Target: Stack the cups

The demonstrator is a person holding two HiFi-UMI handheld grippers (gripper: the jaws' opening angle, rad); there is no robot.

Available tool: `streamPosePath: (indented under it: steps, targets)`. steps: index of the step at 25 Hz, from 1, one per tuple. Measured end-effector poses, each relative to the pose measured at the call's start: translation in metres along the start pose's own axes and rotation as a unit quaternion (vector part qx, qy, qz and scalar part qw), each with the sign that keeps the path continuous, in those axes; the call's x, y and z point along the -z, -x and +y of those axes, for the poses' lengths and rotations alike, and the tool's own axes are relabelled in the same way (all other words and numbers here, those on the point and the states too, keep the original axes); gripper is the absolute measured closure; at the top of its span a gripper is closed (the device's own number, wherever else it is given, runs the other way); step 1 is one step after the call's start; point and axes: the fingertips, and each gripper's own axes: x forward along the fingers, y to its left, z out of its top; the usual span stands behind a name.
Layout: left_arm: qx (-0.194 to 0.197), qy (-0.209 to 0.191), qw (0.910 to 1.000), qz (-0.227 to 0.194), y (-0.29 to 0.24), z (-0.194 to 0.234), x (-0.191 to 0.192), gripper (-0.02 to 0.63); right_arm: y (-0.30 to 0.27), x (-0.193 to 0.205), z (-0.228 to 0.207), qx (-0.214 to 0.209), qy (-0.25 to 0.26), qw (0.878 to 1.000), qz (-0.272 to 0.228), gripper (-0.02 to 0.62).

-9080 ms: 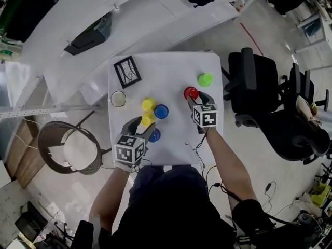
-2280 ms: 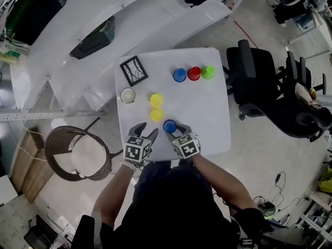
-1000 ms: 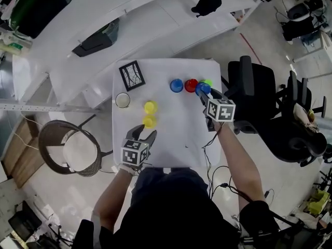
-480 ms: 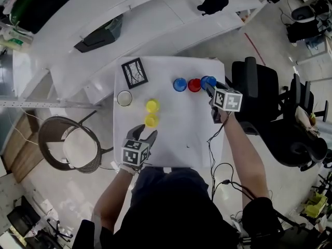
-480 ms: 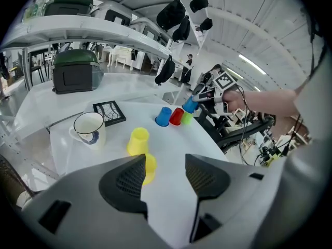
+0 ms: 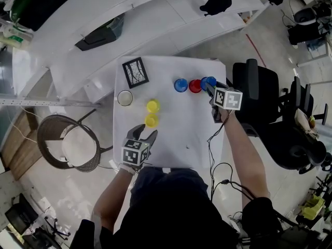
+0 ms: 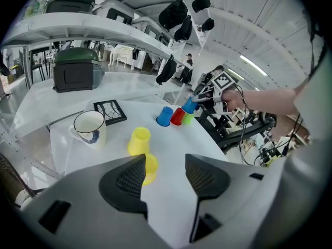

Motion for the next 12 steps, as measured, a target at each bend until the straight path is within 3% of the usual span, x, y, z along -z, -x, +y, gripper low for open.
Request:
streamPosePath:
  steps: [6, 12]
  targets:
    - [-0.003, 0.000, 1.0000, 0.001, 0.002, 0.003, 0.001, 0.368, 0.003, 0.002, 0.000, 0.002, 0.006, 1.000, -0.008, 0.318]
    - [-0.006, -0.011, 0.9999, -0.003, 0.003, 0.001, -0.006, 0.368, 0.030, 0.004, 0.004, -0.011, -0.008, 0.999, -0.049, 0.310]
